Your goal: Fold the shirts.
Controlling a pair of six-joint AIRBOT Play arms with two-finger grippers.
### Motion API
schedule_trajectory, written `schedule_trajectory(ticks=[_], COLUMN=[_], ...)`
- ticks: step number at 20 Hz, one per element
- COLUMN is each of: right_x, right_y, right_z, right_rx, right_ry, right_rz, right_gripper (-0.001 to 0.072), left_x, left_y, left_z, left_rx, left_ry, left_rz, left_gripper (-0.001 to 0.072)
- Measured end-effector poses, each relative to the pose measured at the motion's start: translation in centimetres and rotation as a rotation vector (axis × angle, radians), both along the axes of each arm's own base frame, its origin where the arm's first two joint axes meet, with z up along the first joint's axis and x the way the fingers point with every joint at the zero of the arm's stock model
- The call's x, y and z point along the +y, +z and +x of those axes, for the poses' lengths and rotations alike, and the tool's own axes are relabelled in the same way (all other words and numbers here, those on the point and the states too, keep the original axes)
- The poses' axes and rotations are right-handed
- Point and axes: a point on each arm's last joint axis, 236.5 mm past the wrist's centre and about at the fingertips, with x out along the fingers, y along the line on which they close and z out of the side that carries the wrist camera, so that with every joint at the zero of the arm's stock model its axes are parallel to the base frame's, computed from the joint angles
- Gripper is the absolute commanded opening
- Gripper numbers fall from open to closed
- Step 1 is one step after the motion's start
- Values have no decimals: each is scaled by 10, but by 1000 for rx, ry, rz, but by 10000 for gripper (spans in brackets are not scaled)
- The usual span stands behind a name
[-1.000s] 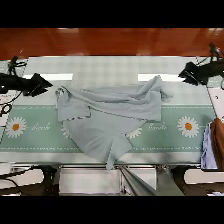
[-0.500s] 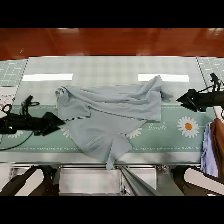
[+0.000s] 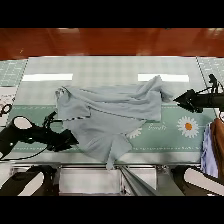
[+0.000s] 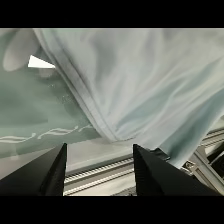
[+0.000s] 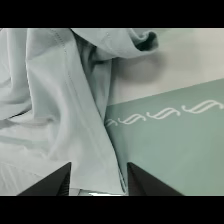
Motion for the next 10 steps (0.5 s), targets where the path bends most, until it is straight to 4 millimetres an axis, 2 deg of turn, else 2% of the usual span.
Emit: schedule_trajectory(ticks=[5,10], right_x=[0,-2], right_y=[0,0], right_z=[1,4], right_rx=[-12,-23], right_ry=[9,4], right_rz=[-5,-14], right_gripper=[406,406], left_x=[-17,-59], left_y=[-10,-16], left_z=[-3,-8], left_rx=[48,104], left_ry=[12,13], left_rz=[0,-76], left_gripper=[506,497])
